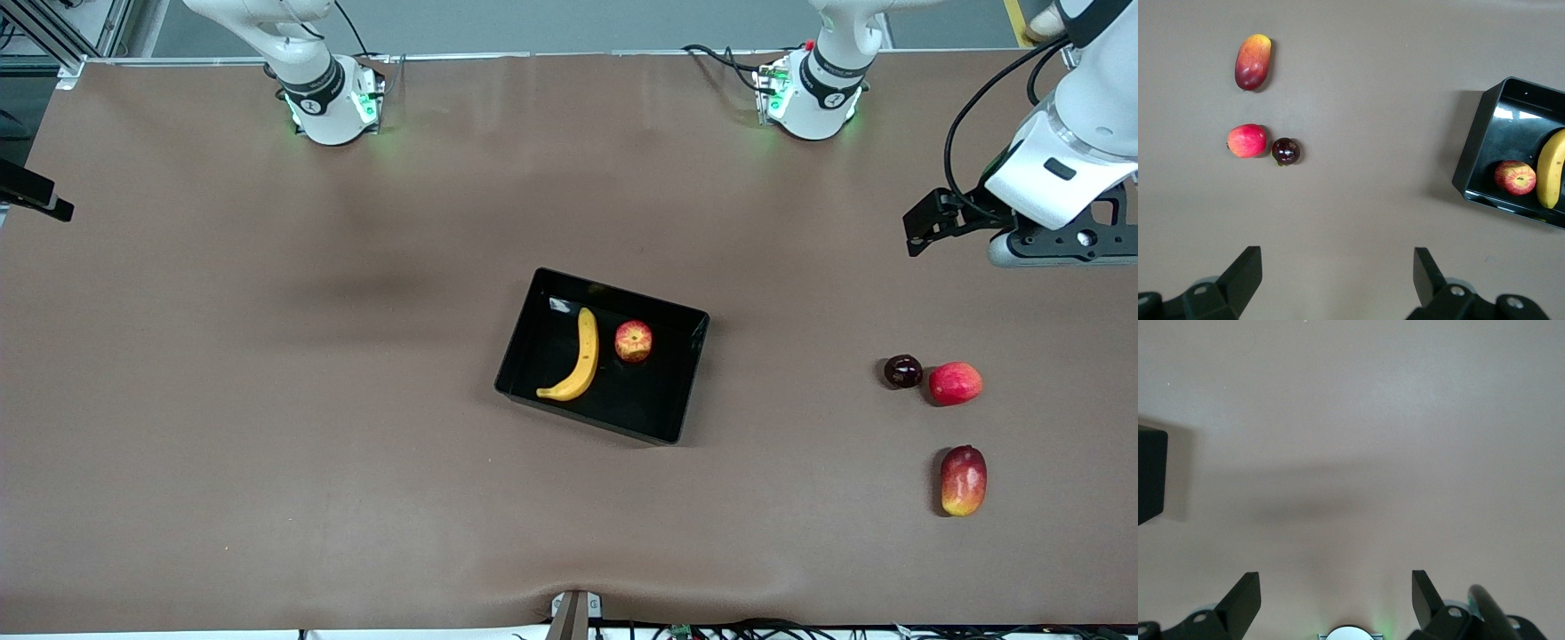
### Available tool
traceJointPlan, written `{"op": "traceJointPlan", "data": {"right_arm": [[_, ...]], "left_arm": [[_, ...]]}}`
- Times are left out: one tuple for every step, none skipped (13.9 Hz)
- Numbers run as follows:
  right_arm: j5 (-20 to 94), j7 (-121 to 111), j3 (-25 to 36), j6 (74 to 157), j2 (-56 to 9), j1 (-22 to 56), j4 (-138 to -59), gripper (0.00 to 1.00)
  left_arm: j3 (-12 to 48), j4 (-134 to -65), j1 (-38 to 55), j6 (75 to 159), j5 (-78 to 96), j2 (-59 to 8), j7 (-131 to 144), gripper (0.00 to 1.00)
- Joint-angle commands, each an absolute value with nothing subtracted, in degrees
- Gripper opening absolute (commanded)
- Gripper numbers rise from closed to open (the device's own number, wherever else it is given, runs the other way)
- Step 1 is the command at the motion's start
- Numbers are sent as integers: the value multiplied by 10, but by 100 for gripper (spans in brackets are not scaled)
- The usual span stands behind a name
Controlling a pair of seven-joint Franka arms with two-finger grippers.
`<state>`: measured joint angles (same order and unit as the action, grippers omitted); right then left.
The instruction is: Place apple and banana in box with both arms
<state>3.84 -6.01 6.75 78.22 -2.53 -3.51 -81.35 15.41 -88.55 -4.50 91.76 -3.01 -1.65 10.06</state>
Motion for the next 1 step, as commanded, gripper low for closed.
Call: {"op": "traceJointPlan", "data": {"right_arm": [[33,-56,59,780,-15,-47,-821,100]], "left_arm": [[153,-882,-45,918,-19,-16,92,100]]}}
